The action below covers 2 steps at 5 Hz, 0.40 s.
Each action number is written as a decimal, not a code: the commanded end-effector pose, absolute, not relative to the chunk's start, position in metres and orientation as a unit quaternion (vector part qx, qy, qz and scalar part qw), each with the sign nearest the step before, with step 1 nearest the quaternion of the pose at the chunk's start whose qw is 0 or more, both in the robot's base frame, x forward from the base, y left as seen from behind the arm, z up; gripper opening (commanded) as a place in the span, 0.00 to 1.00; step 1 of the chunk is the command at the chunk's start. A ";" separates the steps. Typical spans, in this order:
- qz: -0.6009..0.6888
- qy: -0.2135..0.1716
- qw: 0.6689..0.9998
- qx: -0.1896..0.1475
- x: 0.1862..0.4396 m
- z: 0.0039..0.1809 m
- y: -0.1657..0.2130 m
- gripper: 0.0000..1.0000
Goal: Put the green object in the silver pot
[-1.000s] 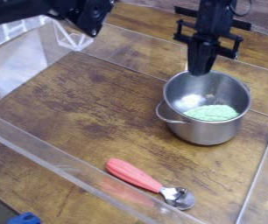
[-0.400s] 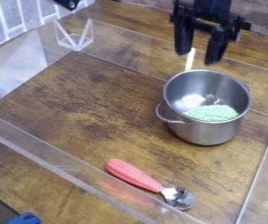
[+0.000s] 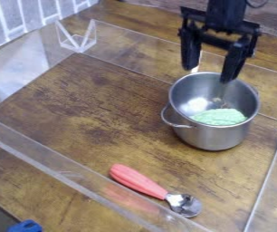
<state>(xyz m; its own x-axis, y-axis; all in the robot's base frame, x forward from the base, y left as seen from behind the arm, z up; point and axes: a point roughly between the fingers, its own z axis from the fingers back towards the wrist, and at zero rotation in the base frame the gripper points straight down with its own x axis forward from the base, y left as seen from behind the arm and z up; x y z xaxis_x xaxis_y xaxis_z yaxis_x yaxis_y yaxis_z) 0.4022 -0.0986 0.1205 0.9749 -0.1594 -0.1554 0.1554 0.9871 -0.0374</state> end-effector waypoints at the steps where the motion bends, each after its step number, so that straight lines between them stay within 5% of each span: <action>1: -0.078 0.027 0.996 -0.026 0.398 0.161 -0.094 1.00; 2: -0.077 0.045 0.996 -0.030 0.398 0.146 -0.093 1.00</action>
<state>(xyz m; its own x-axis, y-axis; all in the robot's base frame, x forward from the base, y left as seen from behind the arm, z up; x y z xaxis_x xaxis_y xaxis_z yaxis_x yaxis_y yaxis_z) 0.3981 -0.1008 0.1091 0.9690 -0.1719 -0.1772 0.1635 0.9846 -0.0612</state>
